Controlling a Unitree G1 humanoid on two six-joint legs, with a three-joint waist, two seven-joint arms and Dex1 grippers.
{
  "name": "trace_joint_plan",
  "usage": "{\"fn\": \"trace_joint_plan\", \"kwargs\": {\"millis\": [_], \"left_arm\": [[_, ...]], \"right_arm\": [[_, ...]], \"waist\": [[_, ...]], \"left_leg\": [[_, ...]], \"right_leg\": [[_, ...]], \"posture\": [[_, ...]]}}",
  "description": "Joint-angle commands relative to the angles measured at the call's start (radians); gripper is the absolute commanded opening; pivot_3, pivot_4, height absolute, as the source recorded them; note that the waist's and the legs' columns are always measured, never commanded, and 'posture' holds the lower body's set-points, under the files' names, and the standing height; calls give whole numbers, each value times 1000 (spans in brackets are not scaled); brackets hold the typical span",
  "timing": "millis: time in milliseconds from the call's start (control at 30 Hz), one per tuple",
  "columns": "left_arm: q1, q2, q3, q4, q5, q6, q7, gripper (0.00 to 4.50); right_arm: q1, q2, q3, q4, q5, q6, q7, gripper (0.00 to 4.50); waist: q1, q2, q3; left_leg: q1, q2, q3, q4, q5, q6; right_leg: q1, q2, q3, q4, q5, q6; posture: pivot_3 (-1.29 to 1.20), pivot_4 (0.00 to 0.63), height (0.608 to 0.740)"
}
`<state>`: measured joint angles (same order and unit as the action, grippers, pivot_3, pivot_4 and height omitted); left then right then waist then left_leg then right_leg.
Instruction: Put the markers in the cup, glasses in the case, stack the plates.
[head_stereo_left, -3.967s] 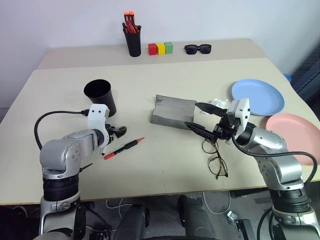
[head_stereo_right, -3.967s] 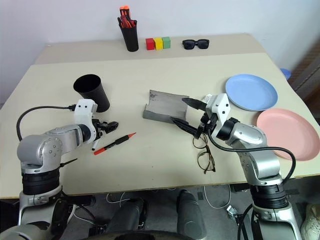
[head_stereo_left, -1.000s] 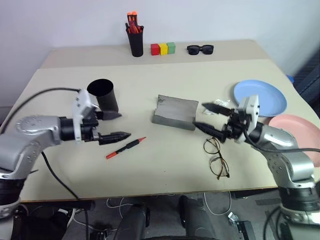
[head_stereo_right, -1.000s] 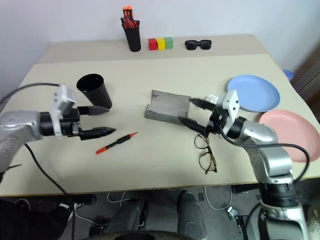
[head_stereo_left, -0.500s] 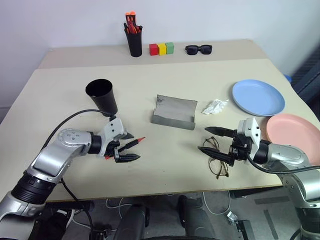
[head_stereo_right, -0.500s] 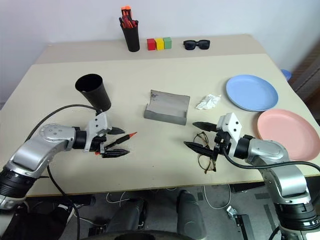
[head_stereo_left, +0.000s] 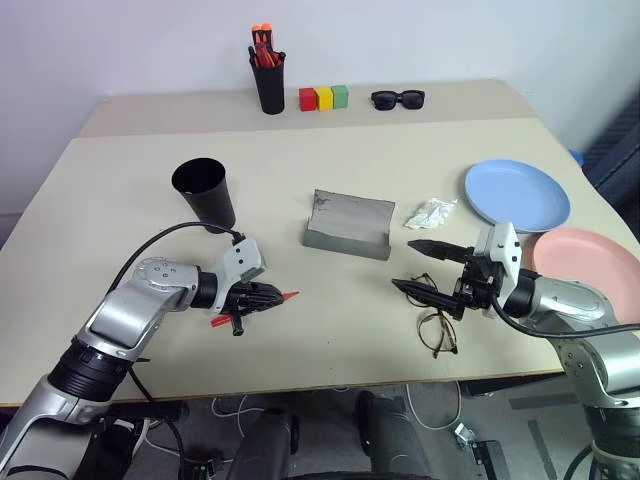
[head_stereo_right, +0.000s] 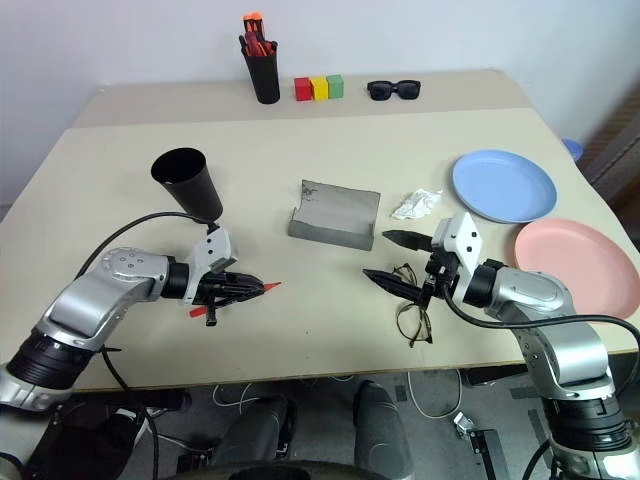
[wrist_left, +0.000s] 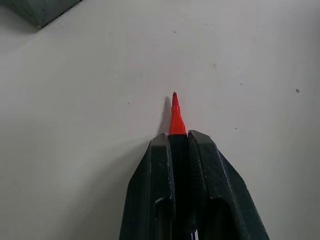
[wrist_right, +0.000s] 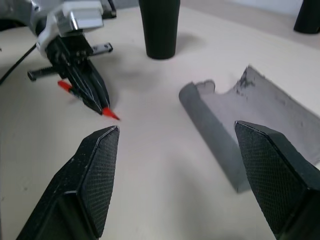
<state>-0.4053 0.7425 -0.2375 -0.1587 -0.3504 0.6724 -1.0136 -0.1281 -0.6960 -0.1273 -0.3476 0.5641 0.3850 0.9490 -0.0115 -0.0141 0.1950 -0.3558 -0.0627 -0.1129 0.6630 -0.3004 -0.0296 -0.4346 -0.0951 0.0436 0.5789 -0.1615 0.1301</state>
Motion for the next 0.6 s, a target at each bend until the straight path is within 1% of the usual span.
{"fn": "trace_joint_plan", "kwargs": {"millis": [33,100,200,333,367,433,533,600], "left_arm": [[-50,-21,97,-25,-50,19,28,29],[-74,-27,129,-31,-75,34,31,29],[-139,-61,211,-24,-121,16,62,29],[-229,-155,313,45,-120,-124,144,29],[-246,-164,331,69,-111,-149,162,29],[-262,-179,358,96,-119,-232,142,29],[-300,-221,408,132,-115,-361,181,29],[-330,-250,454,173,-117,-422,236,29]], "right_arm": [[-26,14,-10,0,5,-23,-3,3745],[-33,18,-8,3,3,-25,-5,3745],[-42,23,-7,13,-2,-31,-4,3745],[-52,27,-1,28,-8,-39,-4,3745],[-54,28,0,29,-11,-41,-5,3745],[-58,31,0,35,-15,-47,-5,3745],[-65,32,3,42,-18,-49,-6,3745],[-80,43,0,47,-22,-56,-20,3745]], "waist": [[-2,0,0],[-1,0,0],[-1,0,0],[1,0,0],[0,0,0],[-4,0,0],[-2,0,0],[0,0,0]], "left_leg": [[0,0,0,0,0,0],[0,0,0,0,0,0],[0,0,0,0,0,0],[0,0,0,0,0,0],[0,0,0,0,0,0],[0,0,0,0,0,0],[0,0,0,0,0,0],[0,0,0,0,0,0]], "right_leg": [[0,0,0,0,0,0],[0,0,0,0,0,0],[0,0,0,0,0,0],[0,0,0,0,0,0],[0,0,0,0,0,0],[0,0,0,0,1,0],[0,0,0,0,0,0],[0,0,0,-1,1,0]], "posture": [[0,150,740],[0,150,740],[0,150,740],[0,150,740],[0,150,740],[0,150,740],[0,150,740],[0,150,740]]}}
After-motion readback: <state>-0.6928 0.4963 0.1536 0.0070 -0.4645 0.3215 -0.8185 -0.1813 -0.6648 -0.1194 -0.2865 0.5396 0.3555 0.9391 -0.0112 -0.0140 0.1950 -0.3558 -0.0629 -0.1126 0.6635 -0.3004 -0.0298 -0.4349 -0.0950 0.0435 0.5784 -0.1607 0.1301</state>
